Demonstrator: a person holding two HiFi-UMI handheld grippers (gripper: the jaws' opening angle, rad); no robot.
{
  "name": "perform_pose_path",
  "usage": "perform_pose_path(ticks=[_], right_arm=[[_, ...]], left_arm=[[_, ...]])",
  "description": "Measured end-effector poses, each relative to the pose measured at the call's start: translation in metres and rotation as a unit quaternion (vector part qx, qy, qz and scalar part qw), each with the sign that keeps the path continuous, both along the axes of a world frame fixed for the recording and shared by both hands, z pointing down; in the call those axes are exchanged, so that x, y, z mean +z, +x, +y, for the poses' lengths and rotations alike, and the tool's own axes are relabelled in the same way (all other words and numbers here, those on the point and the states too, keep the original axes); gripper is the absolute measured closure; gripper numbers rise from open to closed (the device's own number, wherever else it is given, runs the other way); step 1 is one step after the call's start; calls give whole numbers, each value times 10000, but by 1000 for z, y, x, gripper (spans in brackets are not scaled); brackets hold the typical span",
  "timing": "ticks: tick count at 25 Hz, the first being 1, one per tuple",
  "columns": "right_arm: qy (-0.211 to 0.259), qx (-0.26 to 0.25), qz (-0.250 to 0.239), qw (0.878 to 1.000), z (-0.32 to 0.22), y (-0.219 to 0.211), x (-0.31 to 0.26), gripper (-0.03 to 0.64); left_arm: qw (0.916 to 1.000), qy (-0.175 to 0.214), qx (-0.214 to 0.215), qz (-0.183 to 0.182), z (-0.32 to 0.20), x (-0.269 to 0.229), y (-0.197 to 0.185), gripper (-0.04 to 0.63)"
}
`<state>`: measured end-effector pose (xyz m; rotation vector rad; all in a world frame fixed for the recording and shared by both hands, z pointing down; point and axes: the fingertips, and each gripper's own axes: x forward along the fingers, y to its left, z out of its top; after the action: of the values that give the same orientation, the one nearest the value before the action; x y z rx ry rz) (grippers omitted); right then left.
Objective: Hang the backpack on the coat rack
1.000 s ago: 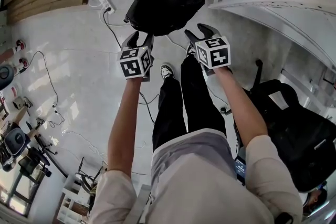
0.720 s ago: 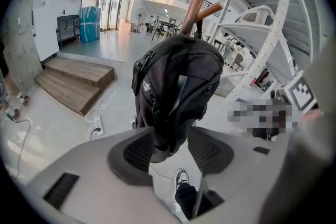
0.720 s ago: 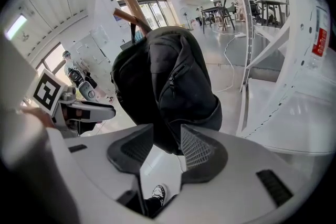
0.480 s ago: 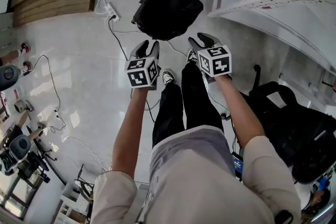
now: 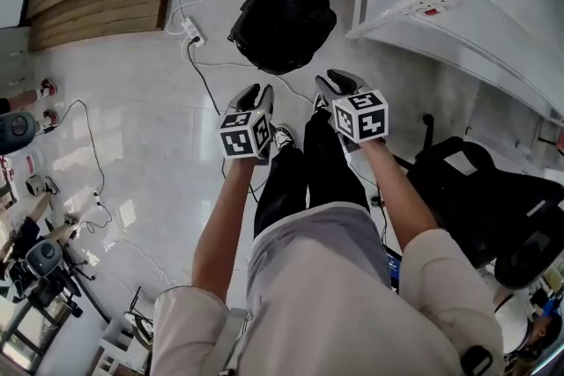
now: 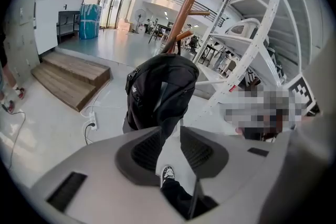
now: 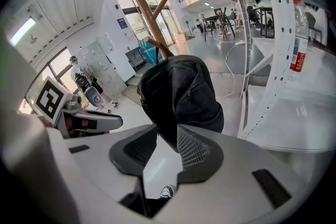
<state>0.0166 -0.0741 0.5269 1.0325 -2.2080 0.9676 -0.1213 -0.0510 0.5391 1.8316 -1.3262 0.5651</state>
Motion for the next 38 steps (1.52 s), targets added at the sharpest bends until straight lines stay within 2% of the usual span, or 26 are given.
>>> perform_pose_path(ticks=[6,10,15,21,26,30,32,36,38], right_arm=[[128,-132,-13,9998,24,-4,-25,503],[161,-37,207,9996,38,3,-40,515],[117,41,207,9997,59,8,-56,538],[137,146,120,9997,80,14,-79,565],[272,20,217,9994,92,14,-98,566],[254,126,102,9995,106,11,-116,568],[310,105,77,9994,113,9,-126,568],[419,116,122,9990,125,2,-142,570],[451,102,63,9989,128,0,-149,572]], left_arm=[[9999,85,44,65,25,-22,1,508],[9997,155,174,56,40,-34,3,525],[9973,453,185,544,55,-61,9,526],[9961,562,286,619,74,-84,11,561],[9949,636,296,724,88,-100,11,563],[9924,926,184,789,103,-117,2,574],[9893,1092,14,966,109,-128,-3,578],[9754,1148,-319,1855,117,-149,-12,578],[9729,1228,-297,1936,118,-159,-12,578]])
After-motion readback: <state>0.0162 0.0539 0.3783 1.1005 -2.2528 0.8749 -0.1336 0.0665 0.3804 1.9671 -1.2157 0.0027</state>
